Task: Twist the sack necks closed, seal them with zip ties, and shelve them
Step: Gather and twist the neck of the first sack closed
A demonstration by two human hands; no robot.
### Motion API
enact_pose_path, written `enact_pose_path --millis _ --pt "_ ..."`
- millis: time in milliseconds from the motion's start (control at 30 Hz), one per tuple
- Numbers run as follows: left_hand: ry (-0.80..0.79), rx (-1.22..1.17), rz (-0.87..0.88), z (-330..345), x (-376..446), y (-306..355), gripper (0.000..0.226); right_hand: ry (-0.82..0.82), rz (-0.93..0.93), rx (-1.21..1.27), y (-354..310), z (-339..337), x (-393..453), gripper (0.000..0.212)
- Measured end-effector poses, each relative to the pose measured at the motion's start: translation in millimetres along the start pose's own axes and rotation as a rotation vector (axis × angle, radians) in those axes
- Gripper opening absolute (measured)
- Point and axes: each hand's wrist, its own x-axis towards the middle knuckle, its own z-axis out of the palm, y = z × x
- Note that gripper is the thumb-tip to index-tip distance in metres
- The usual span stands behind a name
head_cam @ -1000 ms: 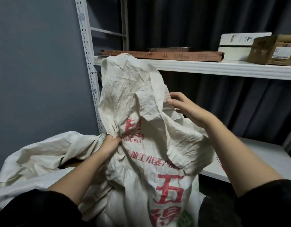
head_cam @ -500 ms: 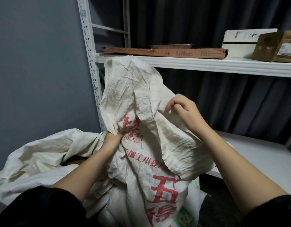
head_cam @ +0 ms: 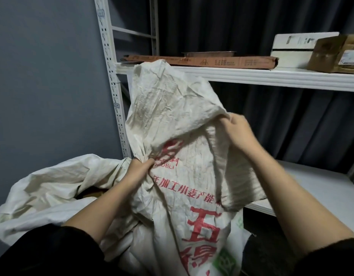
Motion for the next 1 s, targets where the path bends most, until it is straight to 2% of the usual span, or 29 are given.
enact_pose_path --millis 100,167,267,400,467,533,600,667,733,800,867,933,1000 --pt "-0.248 0.064 -0.004 -6 -4 3 0.033 -0.002 0.043 0.171 8 -11 20 0.04" --pt "-0.358 0.227 0.002 2 -8 5 0.024 -0.004 -0.009 0.148 2 -10 28 0.04" --pt "-0.369 0.335 0.038 15 -11 7 0.026 0.004 -0.212 0.067 -26 -10 38 0.026" --pt "-0.35 0.433 0.174 32 -11 11 0.049 -0.086 -0.419 -0.04 -68 -10 47 0.011" --pt "-0.333 0.425 0.23 38 -14 16 0.053 -0.134 -0.404 0.027 -82 -8 49 0.008" --pt "-0.264 0.332 0.192 39 -13 14 0.049 -0.156 -0.302 0.219 -88 -6 49 0.009" --pt "-0.196 0.184 0.065 36 -10 9 0.038 -0.186 -0.222 0.336 -81 -5 47 0.018" --pt "-0.167 -0.041 -0.041 26 -10 2 0.036 -0.247 -0.166 0.337 -65 -7 45 0.04" --pt "-0.23 -0.221 -0.132 17 -7 -6 0.047 -0.309 -0.083 0.224 -47 -12 40 0.073" --pt "-0.293 -0.284 -0.164 11 -3 -12 0.064 -0.403 -0.001 0.079 -29 -17 32 0.097" --pt "-0.292 -0.27 -0.165 8 0 -13 0.079 -0.543 0.086 0.011 -14 -19 21 0.107" --pt "-0.258 -0.28 -0.129 9 1 -12 0.065 -0.664 0.157 -0.002 -3 -18 10 0.113" --pt "-0.22 -0.311 -0.102 11 -1 -11 0.048 -0.653 0.175 -0.054 4 -13 1 0.111"
